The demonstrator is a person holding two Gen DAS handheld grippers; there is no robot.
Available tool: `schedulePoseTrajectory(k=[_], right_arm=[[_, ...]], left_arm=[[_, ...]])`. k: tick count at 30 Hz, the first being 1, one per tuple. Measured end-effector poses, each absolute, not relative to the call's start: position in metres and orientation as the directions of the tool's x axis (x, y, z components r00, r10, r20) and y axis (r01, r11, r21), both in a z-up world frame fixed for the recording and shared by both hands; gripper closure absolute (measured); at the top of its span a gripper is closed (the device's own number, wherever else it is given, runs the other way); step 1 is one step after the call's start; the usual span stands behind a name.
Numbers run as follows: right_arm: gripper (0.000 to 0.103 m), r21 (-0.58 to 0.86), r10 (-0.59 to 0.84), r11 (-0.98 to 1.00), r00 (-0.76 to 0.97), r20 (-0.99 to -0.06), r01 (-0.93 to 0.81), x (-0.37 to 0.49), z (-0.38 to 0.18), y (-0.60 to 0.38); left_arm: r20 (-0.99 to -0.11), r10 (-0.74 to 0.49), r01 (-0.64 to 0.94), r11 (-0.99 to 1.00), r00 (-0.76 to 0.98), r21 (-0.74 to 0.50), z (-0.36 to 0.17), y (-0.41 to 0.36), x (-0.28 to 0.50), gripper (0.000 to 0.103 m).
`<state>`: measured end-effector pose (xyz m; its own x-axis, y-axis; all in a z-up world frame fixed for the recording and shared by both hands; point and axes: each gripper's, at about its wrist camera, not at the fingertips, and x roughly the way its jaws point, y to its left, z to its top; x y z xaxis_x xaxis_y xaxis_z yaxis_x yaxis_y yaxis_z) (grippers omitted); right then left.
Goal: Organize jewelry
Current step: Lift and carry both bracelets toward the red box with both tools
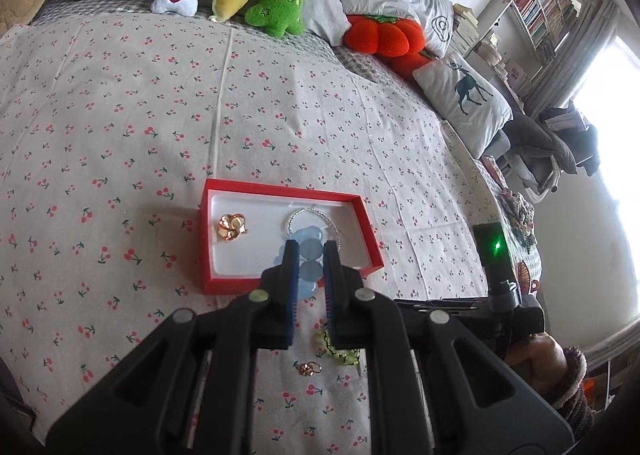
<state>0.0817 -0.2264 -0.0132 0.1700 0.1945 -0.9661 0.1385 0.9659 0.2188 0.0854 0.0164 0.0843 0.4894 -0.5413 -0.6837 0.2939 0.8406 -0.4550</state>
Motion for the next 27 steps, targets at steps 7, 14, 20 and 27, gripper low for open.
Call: schedulePoseTrajectory(k=[7, 14, 20, 27], right_arm=[[0.087, 0.206, 0.185, 0.967, 0.143, -0.972, 0.147, 0.074, -0.018, -0.225], [0.055, 0.22, 0.19, 0.962, 0.186, -0.964, 0.159, 0.073, -0.009, -0.222], [0.074, 0.164, 0.136, 0.972, 0.163, -0.977, 0.17, 0.081, -0.027, -0.21], [0.099, 0.091, 0.065, 0.988, 0.203, -0.977, 0.122, 0.08, -0.027, -0.197]], left_arm=[[-0.71, -0.51, 0.271, 0.86, 0.486, -0.432, 0.08, 0.022, 0.075, 0.09], [-0.712, -0.504, 0.264, 0.864, 0.489, -0.429, 0.08, 0.025, 0.07, 0.09], [-0.723, -0.495, 0.257, 0.869, 0.482, -0.423, 0.077, 0.024, 0.07, 0.09], [-0.729, -0.49, 0.253, 0.872, 0.479, -0.42, 0.077, 0.017, 0.072, 0.09]])
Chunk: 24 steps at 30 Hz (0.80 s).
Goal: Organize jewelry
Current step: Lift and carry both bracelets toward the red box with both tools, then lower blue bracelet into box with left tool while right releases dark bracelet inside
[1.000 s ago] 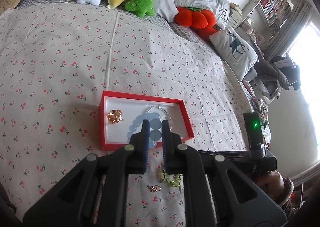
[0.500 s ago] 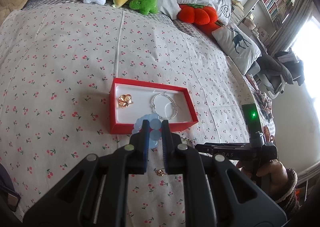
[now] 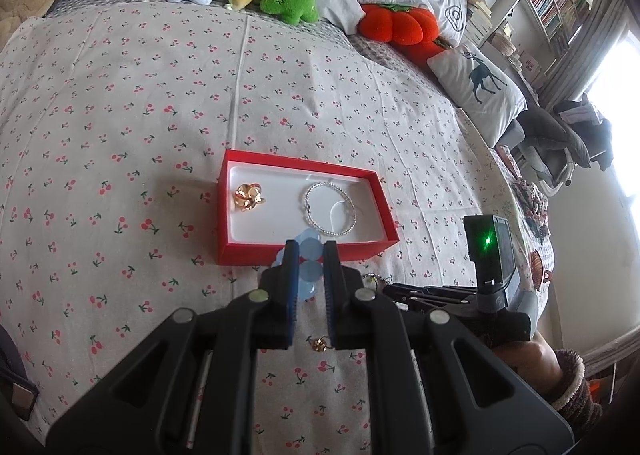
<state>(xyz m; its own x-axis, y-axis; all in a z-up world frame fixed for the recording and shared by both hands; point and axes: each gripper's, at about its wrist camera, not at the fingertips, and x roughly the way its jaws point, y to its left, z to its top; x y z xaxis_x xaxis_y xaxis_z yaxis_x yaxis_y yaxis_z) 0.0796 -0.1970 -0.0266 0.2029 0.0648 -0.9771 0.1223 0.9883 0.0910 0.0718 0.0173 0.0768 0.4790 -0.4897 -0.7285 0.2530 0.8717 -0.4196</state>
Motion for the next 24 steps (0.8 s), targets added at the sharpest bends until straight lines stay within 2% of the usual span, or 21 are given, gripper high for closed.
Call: schedulePoseTrajectory(k=[7, 14, 20, 24], right_arm=[[0.099, 0.238, 0.197, 0.965, 0.293, -0.935, 0.111, 0.063, 0.013, -0.208], [0.099, 0.327, 0.268, 0.941, 0.402, -0.876, 0.086, 0.057, 0.057, -0.214], [0.099, 0.367, 0.289, 0.925, 0.449, -0.845, 0.096, 0.07, 0.068, -0.215], [0.099, 0.388, 0.303, 0.916, 0.459, -0.835, 0.101, 0.085, 0.066, -0.214]], left_arm=[[-0.723, -0.492, 0.249, 0.87, 0.485, -0.426, 0.078, 0.012, 0.074, 0.09], [-0.711, -0.49, 0.256, 0.871, 0.505, -0.419, 0.083, 0.004, 0.081, 0.09], [-0.672, -0.52, 0.266, 0.852, 0.527, -0.451, 0.087, -0.002, 0.103, 0.09], [-0.689, -0.488, 0.242, 0.87, 0.536, -0.429, 0.075, 0.0, 0.122, 0.09]])
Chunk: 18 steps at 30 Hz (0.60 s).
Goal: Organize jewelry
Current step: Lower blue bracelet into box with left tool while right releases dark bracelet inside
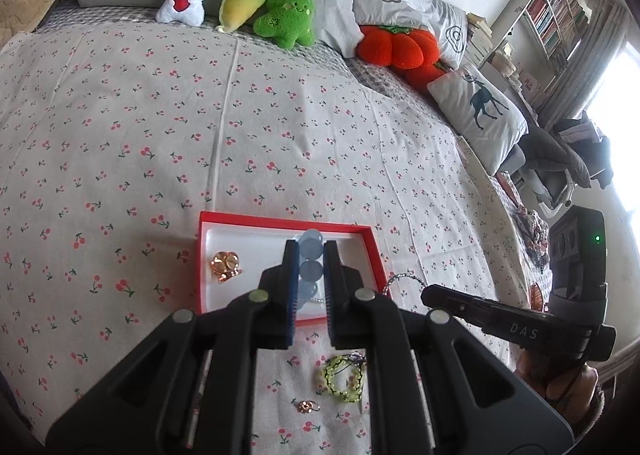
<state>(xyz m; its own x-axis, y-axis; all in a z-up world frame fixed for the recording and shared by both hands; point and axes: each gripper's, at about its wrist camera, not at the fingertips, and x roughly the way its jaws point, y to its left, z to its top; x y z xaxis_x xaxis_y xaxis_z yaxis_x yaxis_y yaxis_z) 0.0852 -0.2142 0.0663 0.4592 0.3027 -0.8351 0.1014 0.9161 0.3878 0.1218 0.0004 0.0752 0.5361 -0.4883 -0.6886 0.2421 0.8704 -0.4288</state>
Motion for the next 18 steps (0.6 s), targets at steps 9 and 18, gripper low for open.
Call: schedulePoseTrajectory(k=[9, 18], right_arm=[[0.099, 0.382, 0.311, 0.921, 0.444, -0.84, 0.078, 0.117, 0.053, -0.202], [0.099, 0.366, 0.295, 0.927, 0.44, -0.848, 0.084, 0.128, 0.041, -0.197]], left_arm=[[-0.756, -0.392, 0.167, 0.918, 0.523, -0.361, 0.047, 0.019, 0.142, 0.09], [-0.805, -0.339, 0.139, 0.94, 0.487, -0.312, 0.027, 0.015, 0.15, 0.09]])
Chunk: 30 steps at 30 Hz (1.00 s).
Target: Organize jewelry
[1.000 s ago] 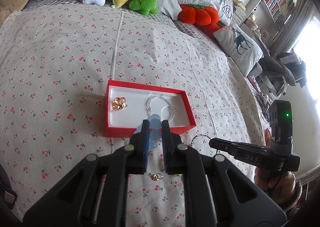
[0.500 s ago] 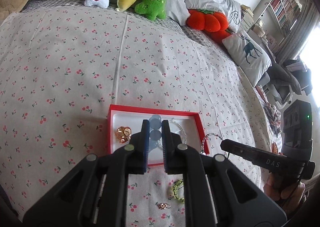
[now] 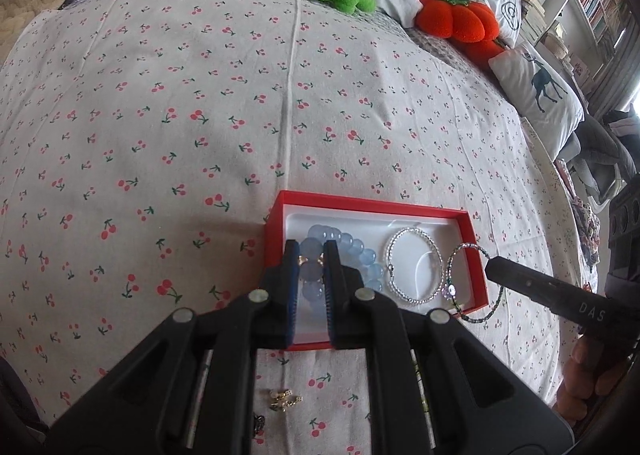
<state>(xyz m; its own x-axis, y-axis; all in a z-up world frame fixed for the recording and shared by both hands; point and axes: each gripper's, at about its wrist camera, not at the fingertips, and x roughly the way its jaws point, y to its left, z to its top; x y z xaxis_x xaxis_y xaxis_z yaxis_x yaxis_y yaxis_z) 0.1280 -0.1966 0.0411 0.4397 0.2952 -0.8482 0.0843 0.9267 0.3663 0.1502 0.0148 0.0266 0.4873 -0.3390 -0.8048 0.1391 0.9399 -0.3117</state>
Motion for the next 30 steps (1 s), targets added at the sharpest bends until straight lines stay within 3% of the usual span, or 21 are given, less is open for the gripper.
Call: schedulePoseTrajectory(k=[16, 18, 23, 30], right_arm=[[0.098, 0.329, 0.26, 0.941, 0.442, -0.858, 0.085, 0.137, 0.033, -0.193], [0.095, 0.319, 0.253, 0.945, 0.448, -0.857, 0.076, 0.14, 0.031, -0.191], [0.089, 0.297, 0.233, 0.952, 0.464, -0.854, 0.069, 0.143, 0.031, -0.19], [0.086, 0.296, 0.246, 0.955, 0.462, -0.852, 0.037, 0.131, 0.042, -0.186]], left_arm=[[-0.784, -0.366, 0.199, 0.931, 0.502, -0.307, 0.037, 0.004, 0.139, 0.089], [-0.783, -0.363, 0.199, 0.932, 0.505, -0.304, 0.041, 0.006, 0.137, 0.085], [-0.788, -0.341, 0.194, 0.94, 0.513, -0.28, 0.048, 0.011, 0.126, 0.057], [-0.813, -0.307, 0.157, 0.952, 0.495, -0.263, 0.05, 0.022, 0.105, 0.033]])
